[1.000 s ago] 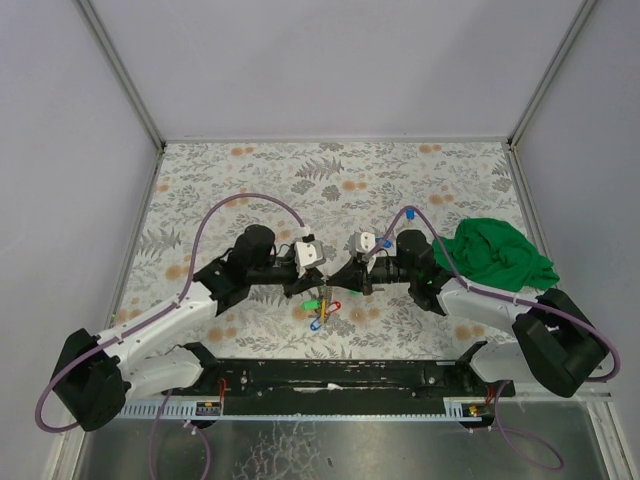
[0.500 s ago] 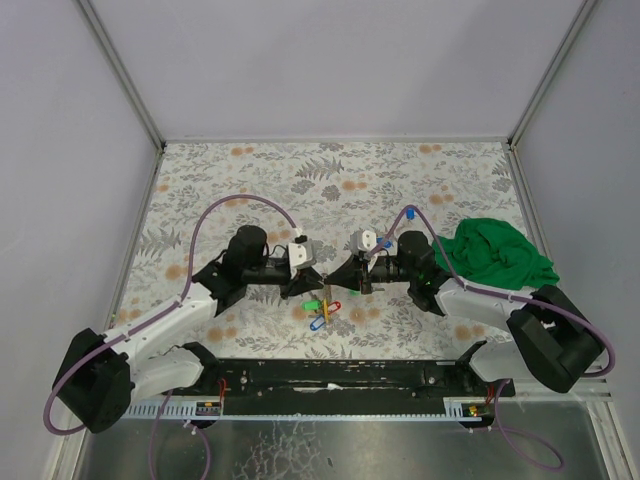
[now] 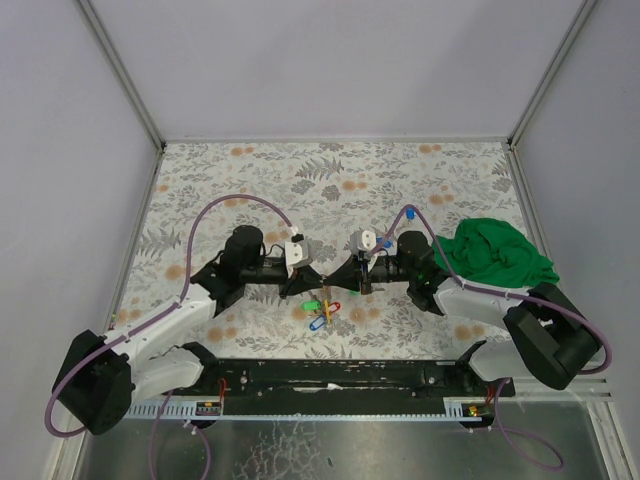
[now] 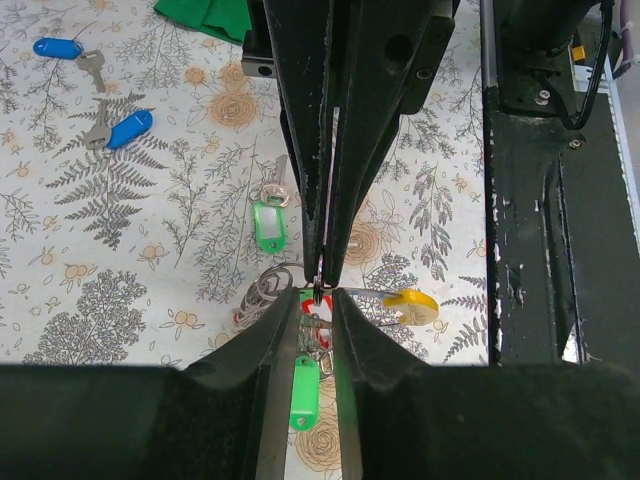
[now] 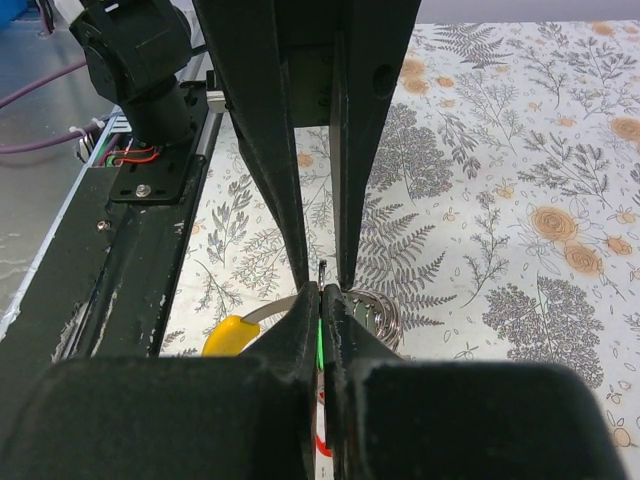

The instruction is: Put the keys on the keyring

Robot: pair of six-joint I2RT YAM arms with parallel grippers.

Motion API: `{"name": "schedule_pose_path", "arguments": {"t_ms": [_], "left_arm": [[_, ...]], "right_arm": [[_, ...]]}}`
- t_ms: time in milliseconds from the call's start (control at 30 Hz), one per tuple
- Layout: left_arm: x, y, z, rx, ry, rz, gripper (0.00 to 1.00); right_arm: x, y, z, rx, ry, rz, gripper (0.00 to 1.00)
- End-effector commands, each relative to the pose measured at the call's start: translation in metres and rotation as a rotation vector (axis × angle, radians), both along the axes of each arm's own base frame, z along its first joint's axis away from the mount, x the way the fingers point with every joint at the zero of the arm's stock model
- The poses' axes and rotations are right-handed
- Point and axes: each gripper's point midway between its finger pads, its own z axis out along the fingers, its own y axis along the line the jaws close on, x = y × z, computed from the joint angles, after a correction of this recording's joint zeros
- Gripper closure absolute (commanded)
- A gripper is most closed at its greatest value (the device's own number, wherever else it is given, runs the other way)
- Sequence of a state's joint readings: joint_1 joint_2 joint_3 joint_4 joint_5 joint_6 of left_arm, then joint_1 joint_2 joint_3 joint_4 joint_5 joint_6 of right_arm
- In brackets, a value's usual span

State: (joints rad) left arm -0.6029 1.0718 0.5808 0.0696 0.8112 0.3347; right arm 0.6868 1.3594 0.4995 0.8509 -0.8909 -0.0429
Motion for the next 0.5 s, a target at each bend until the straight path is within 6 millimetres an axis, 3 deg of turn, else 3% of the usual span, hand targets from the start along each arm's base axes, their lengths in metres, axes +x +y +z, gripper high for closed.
{"name": "schedule_pose_path", "arguments": {"t_ms": [0, 100, 233, 300, 400, 467], "left_arm": [[0.0045, -0.0063, 0.0099, -0.045, -0.029, -0.018, 0.83], [0.0051, -0.0078, 0.0097, -0.049, -0.022, -0.019, 0.87], [0.0084, -0.0091, 0.0062, -0.045, -0.002, -0.006, 0.99], [0.0099, -0.009, 0.0054, -0.046, 0.004, 0.006, 1.0], [0.0116, -0.0071, 0.0062, -0.053, -0.001, 0.032, 1.0], [0.0121, -0.005, 0.005, -0.051, 0.0, 0.049, 1.0]], "right_arm": [[-0.0047, 0.0042, 0.019, 0.061, -0.057, 0.049, 1.0], [-0.0067, 0.0048, 0.0183, 0.058, -0.051, 0.066, 1.0], [-0.0102, 0.0048, 0.0176, 0.05, -0.038, 0.088, 1.0], [-0.0104, 0.0038, 0.0185, 0.047, -0.042, 0.083, 1.0], [-0.01, 0.0011, 0.0185, 0.033, -0.046, 0.066, 0.95], [-0.009, -0.0016, 0.0177, 0.021, -0.042, 0.044, 0.87]]}}
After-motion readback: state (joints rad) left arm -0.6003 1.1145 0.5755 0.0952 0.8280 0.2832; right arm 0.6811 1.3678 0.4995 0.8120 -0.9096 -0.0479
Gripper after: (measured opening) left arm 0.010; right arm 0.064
